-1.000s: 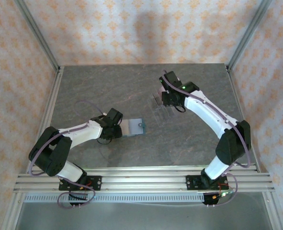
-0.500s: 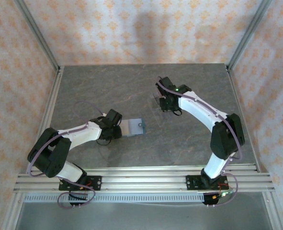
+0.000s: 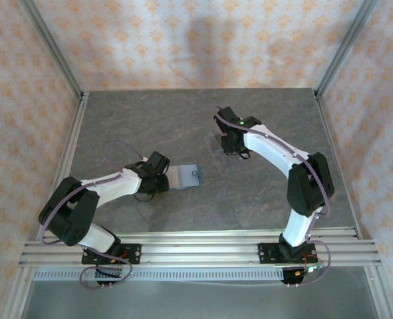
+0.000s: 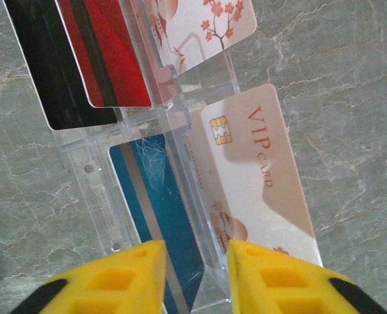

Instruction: Put the credit cards into the card holder

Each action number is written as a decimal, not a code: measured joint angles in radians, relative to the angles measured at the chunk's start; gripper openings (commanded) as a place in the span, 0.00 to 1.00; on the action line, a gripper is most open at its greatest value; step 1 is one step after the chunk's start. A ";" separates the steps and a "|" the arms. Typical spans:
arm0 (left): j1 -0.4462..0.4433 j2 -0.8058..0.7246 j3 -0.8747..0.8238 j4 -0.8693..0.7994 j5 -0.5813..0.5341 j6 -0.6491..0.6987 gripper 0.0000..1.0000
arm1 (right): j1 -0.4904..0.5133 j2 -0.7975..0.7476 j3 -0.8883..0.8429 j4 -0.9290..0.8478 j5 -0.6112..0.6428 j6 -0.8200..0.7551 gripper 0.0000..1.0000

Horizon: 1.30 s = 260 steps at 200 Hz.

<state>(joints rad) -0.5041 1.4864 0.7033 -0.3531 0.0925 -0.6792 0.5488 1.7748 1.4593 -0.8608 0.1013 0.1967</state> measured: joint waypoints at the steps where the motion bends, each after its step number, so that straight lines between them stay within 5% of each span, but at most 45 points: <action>1: 0.000 0.000 0.000 0.000 0.000 0.000 0.37 | 0.000 0.000 0.000 0.000 0.000 -0.001 0.35; 128: 0.000 0.000 0.000 0.001 0.002 0.000 0.37 | -0.111 0.002 0.027 0.002 -0.094 -0.004 0.44; 260: 0.000 0.000 -0.004 0.006 0.002 0.000 0.37 | -0.137 0.037 0.029 0.019 -0.215 -0.012 0.24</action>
<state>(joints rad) -0.5041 1.4864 0.6991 -0.3470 0.0948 -0.6796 0.4114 1.8114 1.4883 -0.8413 -0.1135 0.1844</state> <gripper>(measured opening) 0.372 0.261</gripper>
